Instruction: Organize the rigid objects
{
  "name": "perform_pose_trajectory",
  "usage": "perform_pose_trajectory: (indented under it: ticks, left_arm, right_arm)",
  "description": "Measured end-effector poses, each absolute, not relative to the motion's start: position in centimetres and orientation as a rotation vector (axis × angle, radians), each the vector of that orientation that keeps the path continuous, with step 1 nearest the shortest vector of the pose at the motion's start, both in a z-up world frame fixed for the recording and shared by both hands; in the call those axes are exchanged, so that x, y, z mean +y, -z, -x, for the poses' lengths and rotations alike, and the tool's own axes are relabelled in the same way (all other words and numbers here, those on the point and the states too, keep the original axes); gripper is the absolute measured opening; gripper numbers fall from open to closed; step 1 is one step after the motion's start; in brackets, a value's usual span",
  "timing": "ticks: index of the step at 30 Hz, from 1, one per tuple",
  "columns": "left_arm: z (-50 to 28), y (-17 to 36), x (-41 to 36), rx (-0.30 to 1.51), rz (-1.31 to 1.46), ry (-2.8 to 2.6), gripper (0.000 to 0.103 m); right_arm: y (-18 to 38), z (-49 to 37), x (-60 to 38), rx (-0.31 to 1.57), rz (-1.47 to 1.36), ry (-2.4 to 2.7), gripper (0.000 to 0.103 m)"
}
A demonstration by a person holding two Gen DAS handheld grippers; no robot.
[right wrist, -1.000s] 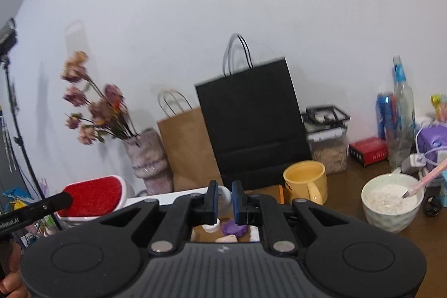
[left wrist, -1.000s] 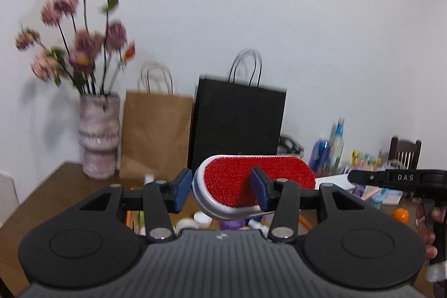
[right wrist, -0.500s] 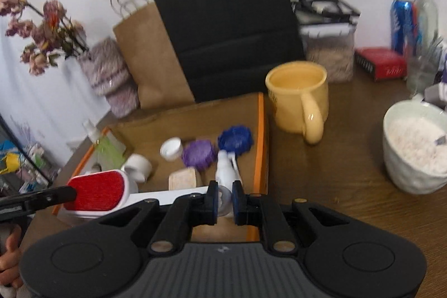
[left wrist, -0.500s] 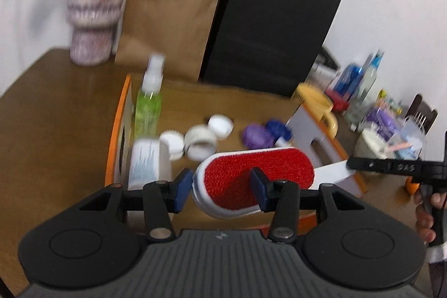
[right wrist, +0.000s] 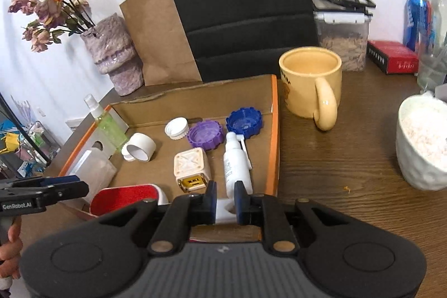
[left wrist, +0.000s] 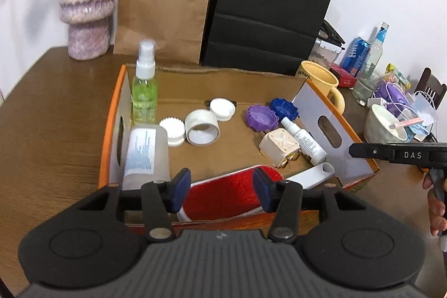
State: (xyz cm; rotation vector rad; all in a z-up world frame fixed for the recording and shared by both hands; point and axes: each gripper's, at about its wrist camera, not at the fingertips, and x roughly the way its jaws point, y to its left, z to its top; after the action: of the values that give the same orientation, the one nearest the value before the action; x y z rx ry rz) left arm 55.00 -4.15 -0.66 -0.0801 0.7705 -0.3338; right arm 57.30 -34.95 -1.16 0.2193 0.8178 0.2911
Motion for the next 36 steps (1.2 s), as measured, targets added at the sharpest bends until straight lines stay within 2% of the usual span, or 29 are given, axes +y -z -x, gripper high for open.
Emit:
perform_pose_trajectory:
  ticks: [2, 9, 12, 14, 16, 17, 18, 19, 23, 25, 36]
  left_arm:
    - [-54.2, -0.4, -4.1, 0.744, 0.068, 0.316, 0.052]
    - [-48.8, -5.2, -4.3, 0.560, -0.004, 0.264, 0.062]
    - [-46.3, -6.7, -4.6, 0.516, -0.024, 0.263, 0.063]
    - [-44.3, -7.6, -4.7, 0.467, -0.029, 0.257, 0.066]
    - [-42.3, -8.3, -4.6, 0.393, -0.024, 0.243, 0.076]
    - [-41.4, -8.6, -4.5, 0.362, -0.025, 0.235, 0.077]
    - [-40.4, -8.8, -4.6, 0.334, -0.027, 0.229, 0.077]
    - [-39.4, -9.0, -4.6, 0.307, -0.028, 0.225, 0.077]
    - [-35.6, -9.3, -4.5, 0.182, -0.032, 0.201, 0.085]
    - [-33.9, -9.2, -4.4, 0.131, -0.028, 0.201, 0.094]
    - [-29.0, -9.0, -4.0, 0.078, -0.020, 0.206, 0.096]
  right_arm:
    - [0.3, -56.7, -34.8, 0.798, -0.209, -0.292, 0.016]
    - [-3.4, -52.6, -34.8, 0.701, -0.190, -0.314, 0.043]
    - [-5.2, -50.5, -34.7, 0.661, -0.180, -0.320, 0.047]
    - [-6.3, -48.7, -34.6, 0.612, -0.162, -0.319, 0.054]
    - [-7.4, -46.5, -34.4, 0.533, -0.137, -0.320, 0.067]
    - [-7.8, -45.5, -34.3, 0.493, -0.125, -0.318, 0.072]
    - [-8.2, -44.4, -34.1, 0.452, -0.113, -0.314, 0.082]
    - [-8.5, -43.3, -34.0, 0.412, -0.106, -0.312, 0.087]
    - [-8.8, -39.5, -33.4, 0.294, -0.093, -0.325, 0.089]
    - [-8.7, -38.1, -33.0, 0.251, -0.091, -0.320, 0.090]
    - [-8.3, -34.0, -32.1, 0.217, -0.073, -0.284, 0.091]
